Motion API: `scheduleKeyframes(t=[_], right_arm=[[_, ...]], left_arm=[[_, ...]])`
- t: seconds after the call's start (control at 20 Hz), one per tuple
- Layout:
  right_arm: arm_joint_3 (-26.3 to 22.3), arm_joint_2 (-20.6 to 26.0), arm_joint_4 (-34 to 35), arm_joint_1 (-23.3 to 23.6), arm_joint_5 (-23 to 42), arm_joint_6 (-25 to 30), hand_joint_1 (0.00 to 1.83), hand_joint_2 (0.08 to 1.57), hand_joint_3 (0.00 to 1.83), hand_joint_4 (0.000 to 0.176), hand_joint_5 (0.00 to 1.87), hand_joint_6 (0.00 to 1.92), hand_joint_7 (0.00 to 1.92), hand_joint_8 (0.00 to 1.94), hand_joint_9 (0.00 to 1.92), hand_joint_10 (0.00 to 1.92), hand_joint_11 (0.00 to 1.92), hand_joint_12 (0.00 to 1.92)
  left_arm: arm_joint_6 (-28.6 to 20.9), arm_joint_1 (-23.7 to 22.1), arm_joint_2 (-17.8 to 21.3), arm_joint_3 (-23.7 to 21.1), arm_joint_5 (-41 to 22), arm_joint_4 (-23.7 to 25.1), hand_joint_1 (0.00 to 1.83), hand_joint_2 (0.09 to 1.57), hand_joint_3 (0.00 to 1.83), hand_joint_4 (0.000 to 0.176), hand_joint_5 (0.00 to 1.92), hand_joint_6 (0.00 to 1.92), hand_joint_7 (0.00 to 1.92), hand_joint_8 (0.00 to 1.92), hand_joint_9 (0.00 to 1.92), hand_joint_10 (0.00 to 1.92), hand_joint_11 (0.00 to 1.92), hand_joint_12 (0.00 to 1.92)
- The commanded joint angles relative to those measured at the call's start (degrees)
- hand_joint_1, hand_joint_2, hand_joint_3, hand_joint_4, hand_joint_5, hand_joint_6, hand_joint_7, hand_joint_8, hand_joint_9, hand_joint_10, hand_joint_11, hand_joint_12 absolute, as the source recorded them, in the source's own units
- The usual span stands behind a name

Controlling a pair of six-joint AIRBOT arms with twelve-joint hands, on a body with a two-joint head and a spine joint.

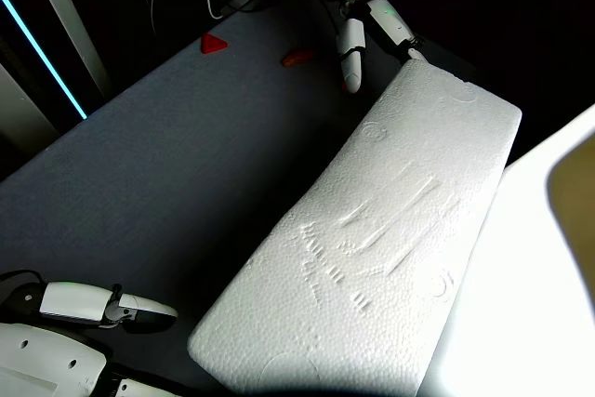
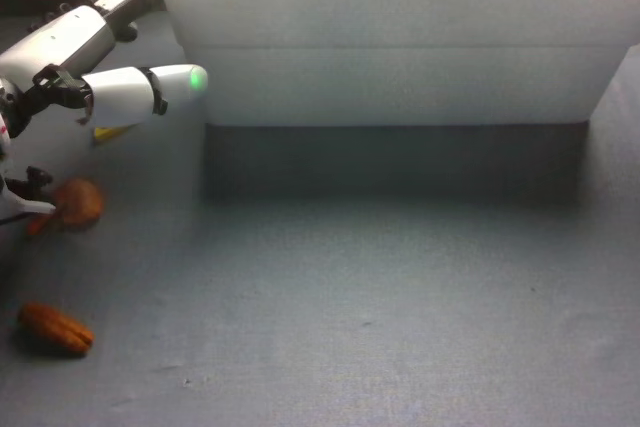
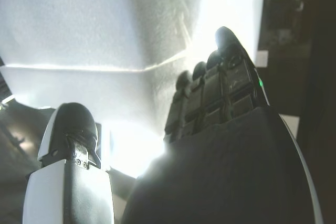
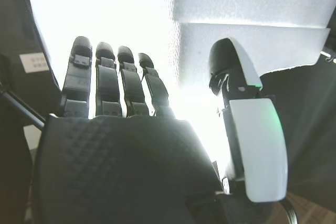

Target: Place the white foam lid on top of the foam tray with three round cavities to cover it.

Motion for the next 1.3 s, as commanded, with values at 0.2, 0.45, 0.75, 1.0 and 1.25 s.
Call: scheduleKeyframes(t=[0.2,0.45,0.75,1.0,1.25], right_arm=[[-0.82,2.74,1.11,-1.23,9.16,-0.29,0.54,1.26,0.0,0.0,0.0,0.0,0.0,0.0,0.0,0.0,0.0,0.0],[-2.74,4.42,1.22,-3.05,12.1,-0.3,0.49,1.27,0.0,0.0,0.0,0.0,0.0,0.0,0.0,0.0,0.02,0.01],[-9.02,8.91,-0.45,-9.27,19.93,-0.27,0.46,1.27,0.0,0.0,0.0,0.0,0.01,0.0,0.02,0.01,0.0,0.32],[-15.78,12.9,-4.15,-18.07,27.42,0.86,0.39,1.24,0.0,0.0,0.0,0.0,0.0,0.0,0.04,0.02,0.0,0.83],[-20.61,15.61,-8.38,-26.18,33.44,3.28,0.33,1.28,0.0,0.0,0.0,0.0,0.0,0.0,0.02,0.04,0.0,0.79]], left_arm=[[-0.03,0.43,1.41,-0.31,-8.86,-1.08,0.45,1.13,0.0,0.0,0.06,0.0,0.0,0.0,0.0,0.0,0.0,0.65],[0.05,1.93,2.94,-2.06,-12.37,-1.68,0.47,1.13,0.0,0.0,0.08,0.01,0.0,0.0,0.0,0.0,0.0,0.63],[0.02,4.51,6.51,-6.56,-18.84,0.39,0.46,1.16,0.01,0.0,0.09,0.0,0.0,0.0,0.0,0.0,0.0,0.0],[-0.21,8.71,11.11,-12.19,-24.75,3.28,0.48,1.19,0.01,0.0,0.05,0.0,0.0,0.0,0.0,0.0,0.0,0.0],[-0.82,12.86,14.71,-17.66,-29.38,6.94,0.39,1.2,0.01,0.0,0.06,0.01,0.02,0.01,0.01,0.0,0.06,0.03]])
